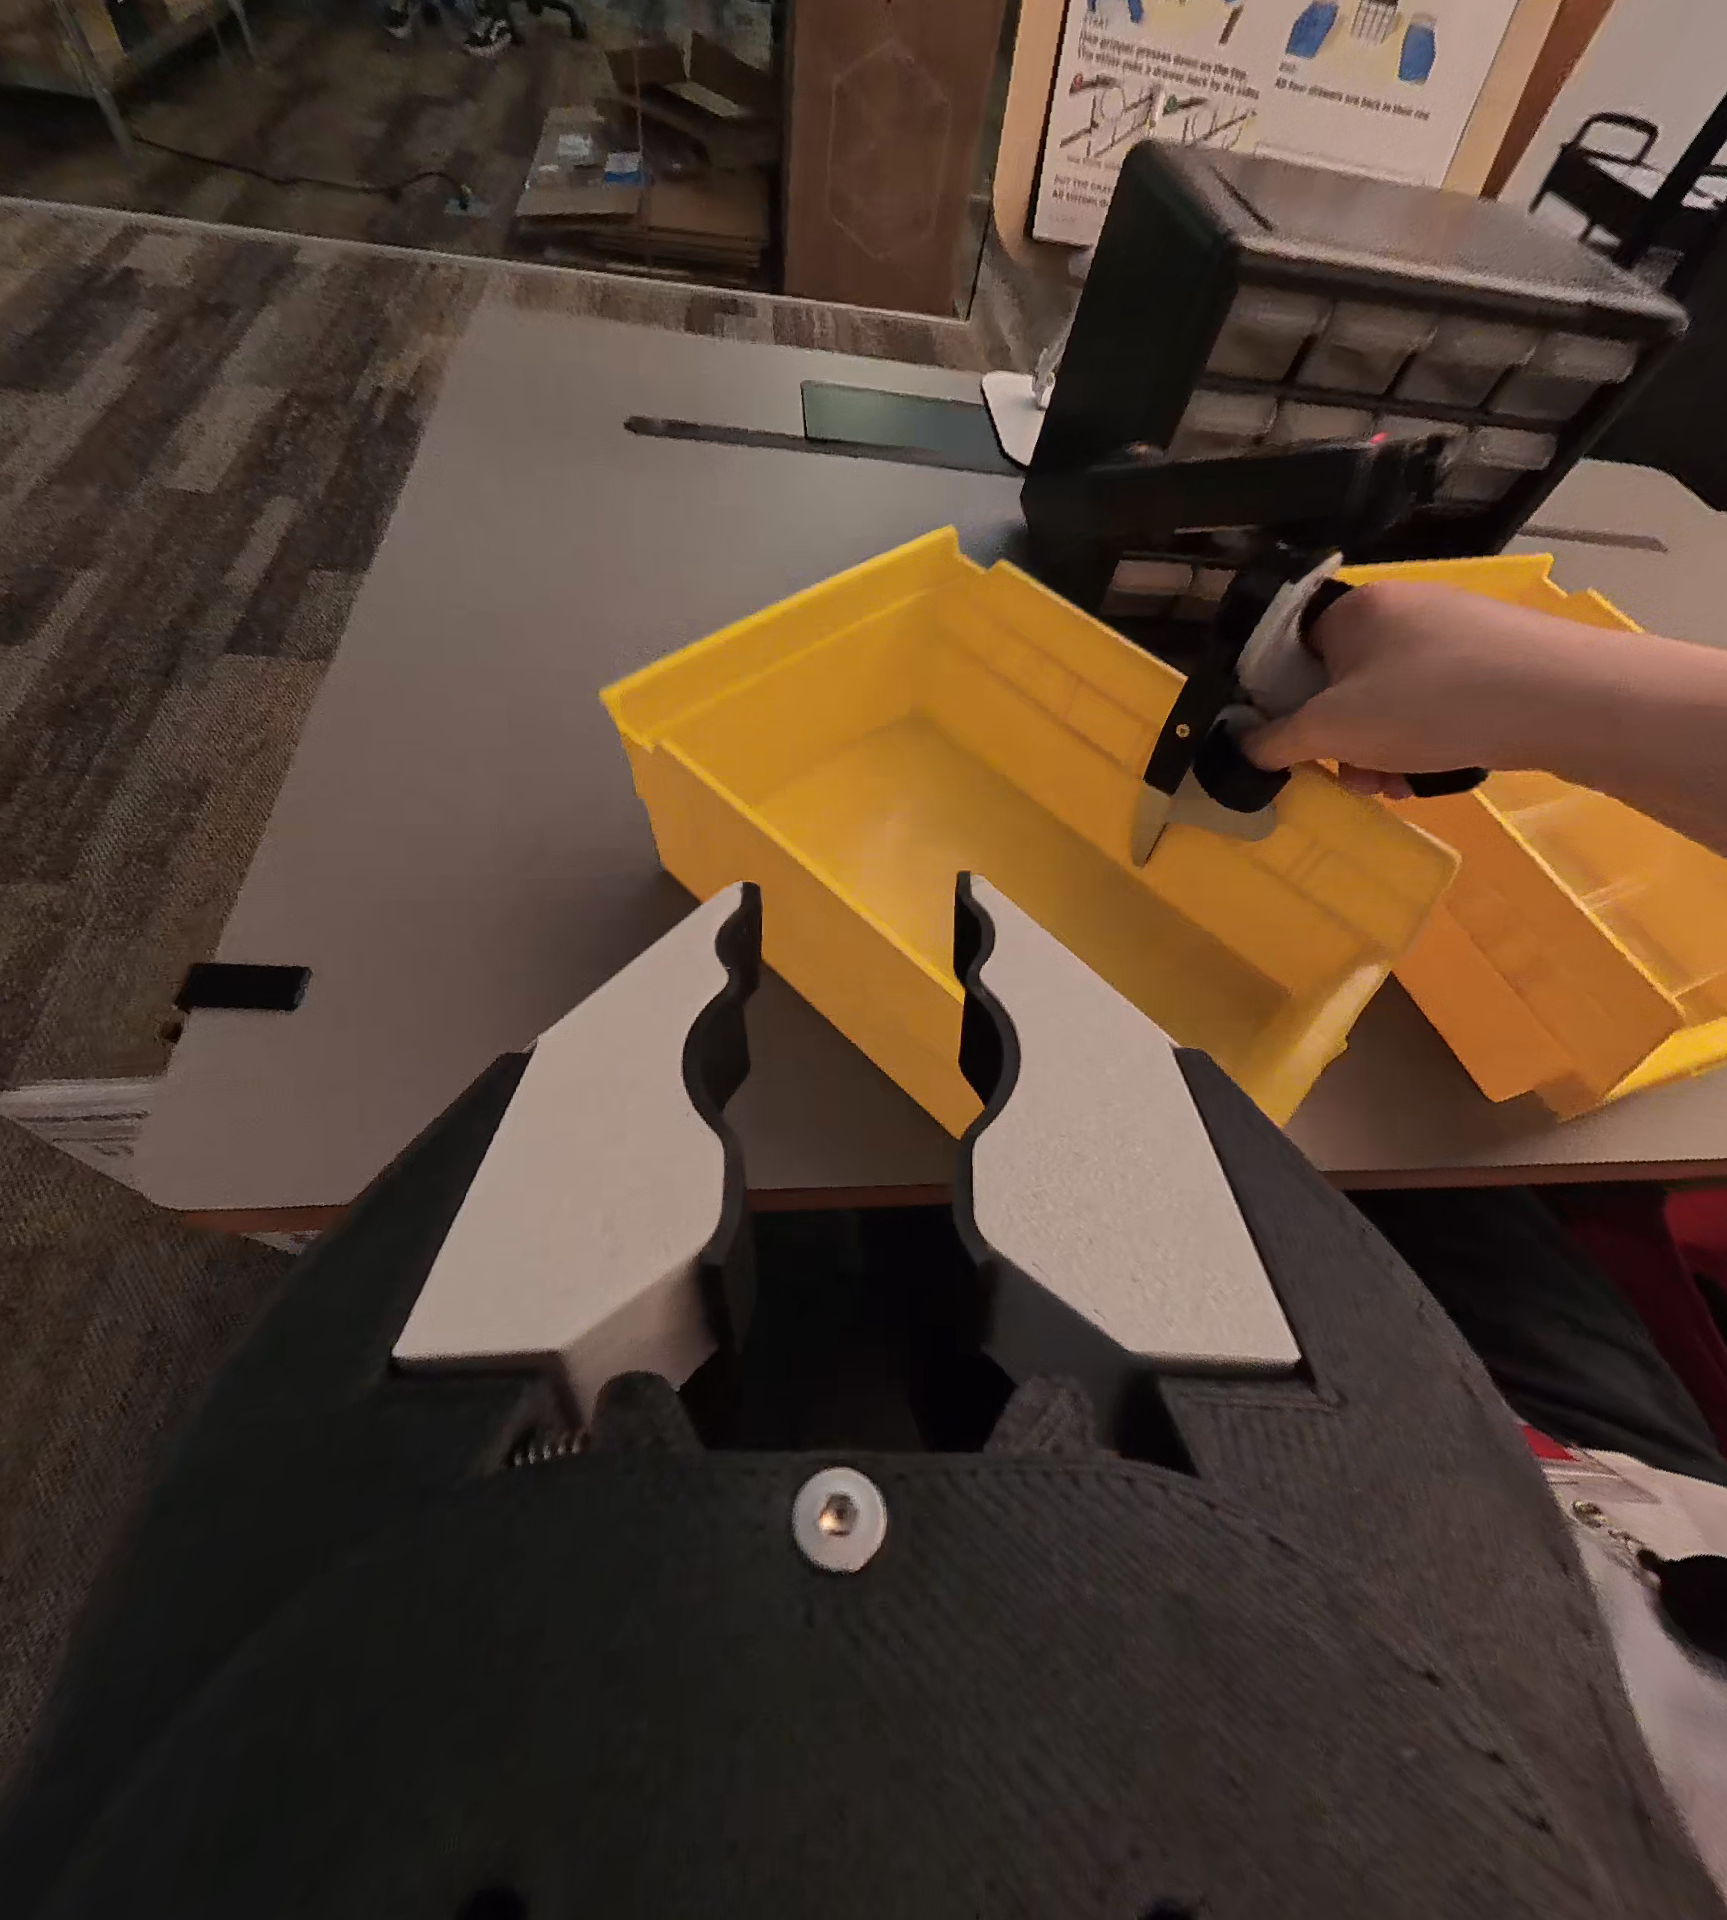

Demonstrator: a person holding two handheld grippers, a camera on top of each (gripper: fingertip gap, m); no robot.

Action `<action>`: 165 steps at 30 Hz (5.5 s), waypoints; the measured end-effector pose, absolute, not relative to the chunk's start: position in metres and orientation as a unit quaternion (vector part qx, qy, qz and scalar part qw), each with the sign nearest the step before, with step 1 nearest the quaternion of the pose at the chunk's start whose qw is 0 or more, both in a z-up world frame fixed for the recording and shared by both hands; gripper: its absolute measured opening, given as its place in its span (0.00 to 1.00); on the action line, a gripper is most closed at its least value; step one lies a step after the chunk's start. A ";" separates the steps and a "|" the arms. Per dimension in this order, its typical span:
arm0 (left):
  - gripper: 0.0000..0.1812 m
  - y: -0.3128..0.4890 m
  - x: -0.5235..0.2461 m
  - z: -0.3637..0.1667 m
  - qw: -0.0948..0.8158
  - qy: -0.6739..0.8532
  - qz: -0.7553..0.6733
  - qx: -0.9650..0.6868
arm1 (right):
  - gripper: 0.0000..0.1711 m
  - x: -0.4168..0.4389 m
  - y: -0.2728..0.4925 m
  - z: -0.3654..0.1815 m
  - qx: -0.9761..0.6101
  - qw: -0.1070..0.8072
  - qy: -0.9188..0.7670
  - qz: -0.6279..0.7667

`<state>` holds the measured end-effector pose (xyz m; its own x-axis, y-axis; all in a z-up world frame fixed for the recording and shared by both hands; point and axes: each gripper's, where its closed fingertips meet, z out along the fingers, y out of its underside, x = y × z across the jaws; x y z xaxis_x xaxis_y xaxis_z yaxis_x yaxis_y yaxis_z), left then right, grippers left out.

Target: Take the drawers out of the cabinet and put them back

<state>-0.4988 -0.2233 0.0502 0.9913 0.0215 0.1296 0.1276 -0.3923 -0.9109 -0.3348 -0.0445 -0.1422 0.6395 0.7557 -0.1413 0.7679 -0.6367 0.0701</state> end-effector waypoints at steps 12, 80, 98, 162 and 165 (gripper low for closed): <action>0.27 -0.296 -0.520 0.160 0.721 -0.106 0.059 -0.682 | 0.01 -0.233 -0.055 0.025 0.864 0.128 0.481 -0.079; 0.02 -0.039 -0.529 -0.098 0.031 0.014 -0.087 -0.996 | 0.09 0.274 0.059 -0.153 0.986 0.058 0.089 -0.128; 0.01 -0.007 -0.638 -0.095 -0.001 -0.081 -0.045 -0.996 | 0.02 0.300 0.107 -0.154 0.995 0.061 0.024 -0.073; 0.00 0.030 -0.610 -0.095 -0.012 -0.068 -0.045 -0.997 | 0.00 0.312 0.127 -0.155 0.996 0.056 0.066 -0.033; 0.00 0.033 -0.609 -0.095 -0.012 -0.064 -0.043 -0.997 | 0.00 0.312 0.127 -0.156 0.996 0.051 0.062 -0.039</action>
